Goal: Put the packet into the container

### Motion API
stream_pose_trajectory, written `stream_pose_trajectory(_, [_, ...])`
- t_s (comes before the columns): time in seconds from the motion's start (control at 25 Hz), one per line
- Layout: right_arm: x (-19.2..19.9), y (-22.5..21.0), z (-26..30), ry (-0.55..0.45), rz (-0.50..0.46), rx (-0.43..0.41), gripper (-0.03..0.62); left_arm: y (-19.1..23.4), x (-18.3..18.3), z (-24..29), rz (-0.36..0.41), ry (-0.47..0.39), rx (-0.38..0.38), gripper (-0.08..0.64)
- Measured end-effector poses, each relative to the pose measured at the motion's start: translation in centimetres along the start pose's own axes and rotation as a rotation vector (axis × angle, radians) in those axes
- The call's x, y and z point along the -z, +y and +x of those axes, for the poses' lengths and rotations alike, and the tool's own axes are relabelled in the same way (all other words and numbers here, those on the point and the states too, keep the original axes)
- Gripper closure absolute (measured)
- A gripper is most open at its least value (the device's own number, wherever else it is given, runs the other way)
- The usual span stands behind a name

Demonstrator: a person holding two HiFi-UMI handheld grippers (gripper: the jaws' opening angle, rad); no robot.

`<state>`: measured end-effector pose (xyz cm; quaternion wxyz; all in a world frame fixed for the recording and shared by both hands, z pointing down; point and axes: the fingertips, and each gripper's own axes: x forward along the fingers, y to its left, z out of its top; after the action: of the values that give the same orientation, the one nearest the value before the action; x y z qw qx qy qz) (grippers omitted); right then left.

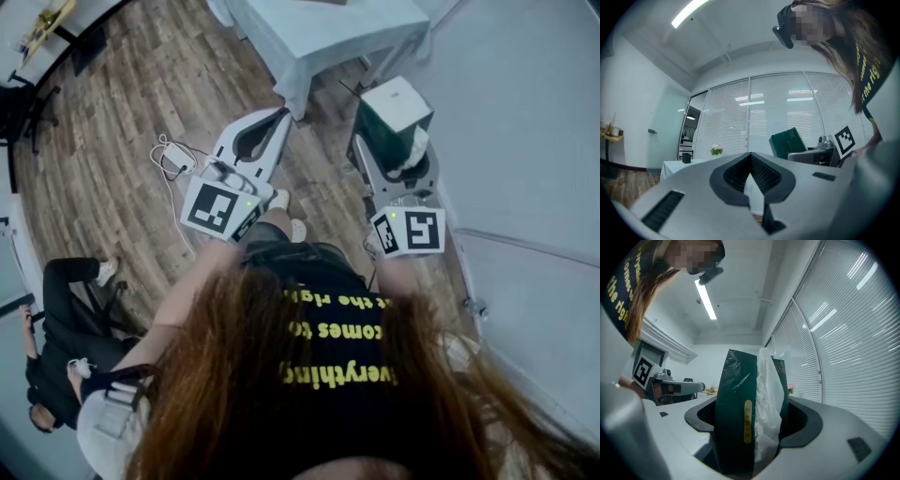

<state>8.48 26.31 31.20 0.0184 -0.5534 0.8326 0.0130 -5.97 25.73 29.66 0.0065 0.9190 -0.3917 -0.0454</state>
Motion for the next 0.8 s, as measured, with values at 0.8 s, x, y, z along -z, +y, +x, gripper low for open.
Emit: stream_pose_trajectory(0.8, [0.7,-2.9,8.7,0.019,0.037,0.033,0.210,7.6,0.8,7.0,-0.011,-0.005,0.046,0.558])
